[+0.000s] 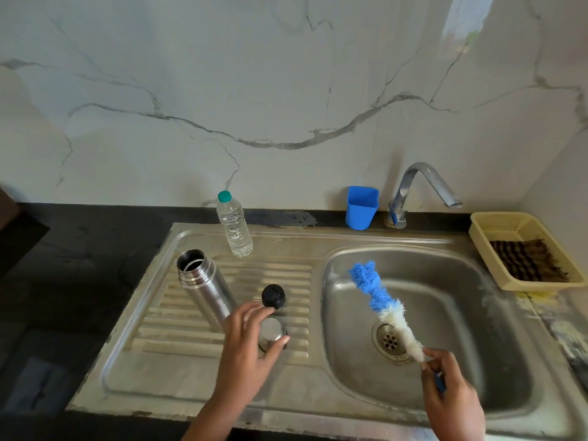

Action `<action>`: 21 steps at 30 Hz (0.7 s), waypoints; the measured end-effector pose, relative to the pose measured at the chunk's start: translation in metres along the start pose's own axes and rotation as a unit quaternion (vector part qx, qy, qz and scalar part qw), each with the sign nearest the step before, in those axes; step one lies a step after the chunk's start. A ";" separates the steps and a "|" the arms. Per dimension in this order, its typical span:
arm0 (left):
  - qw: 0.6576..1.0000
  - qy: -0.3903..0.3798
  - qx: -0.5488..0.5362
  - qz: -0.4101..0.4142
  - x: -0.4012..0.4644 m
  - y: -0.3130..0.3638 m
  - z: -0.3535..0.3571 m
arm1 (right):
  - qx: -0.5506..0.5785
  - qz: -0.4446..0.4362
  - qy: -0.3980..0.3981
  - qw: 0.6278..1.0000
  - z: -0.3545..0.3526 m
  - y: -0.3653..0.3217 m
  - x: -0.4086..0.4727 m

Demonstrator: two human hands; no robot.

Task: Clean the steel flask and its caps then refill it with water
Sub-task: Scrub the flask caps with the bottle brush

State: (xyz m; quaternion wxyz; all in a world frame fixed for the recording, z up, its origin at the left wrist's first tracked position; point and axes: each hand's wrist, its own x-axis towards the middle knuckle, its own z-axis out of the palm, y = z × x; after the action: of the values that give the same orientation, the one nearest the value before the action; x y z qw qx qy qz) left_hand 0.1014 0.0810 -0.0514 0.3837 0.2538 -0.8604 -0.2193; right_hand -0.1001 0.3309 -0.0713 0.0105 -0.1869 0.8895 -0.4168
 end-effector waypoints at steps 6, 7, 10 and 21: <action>0.969 -0.202 0.068 -0.122 0.051 -0.017 0.044 | 0.000 0.010 -0.003 1.000 -0.004 -0.002 -0.004; 0.957 -0.228 0.080 -0.159 0.058 -0.018 0.049 | 0.000 0.013 -0.002 1.000 -0.006 -0.002 -0.005; 0.934 -0.262 0.092 -0.226 0.064 -0.022 0.059 | -0.001 0.016 -0.002 1.000 -0.010 -0.003 -0.008; 0.934 -0.187 0.105 -0.287 0.075 -0.029 0.069 | -0.113 -0.032 -0.045 0.992 -0.040 -0.079 0.105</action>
State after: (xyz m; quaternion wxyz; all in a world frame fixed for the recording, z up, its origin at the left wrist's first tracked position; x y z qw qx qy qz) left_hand 0.0131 0.0254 -0.0689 0.1074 0.4829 -0.8253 -0.2724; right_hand -0.1794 0.2788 0.0280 0.0166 -0.2336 0.9230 -0.3052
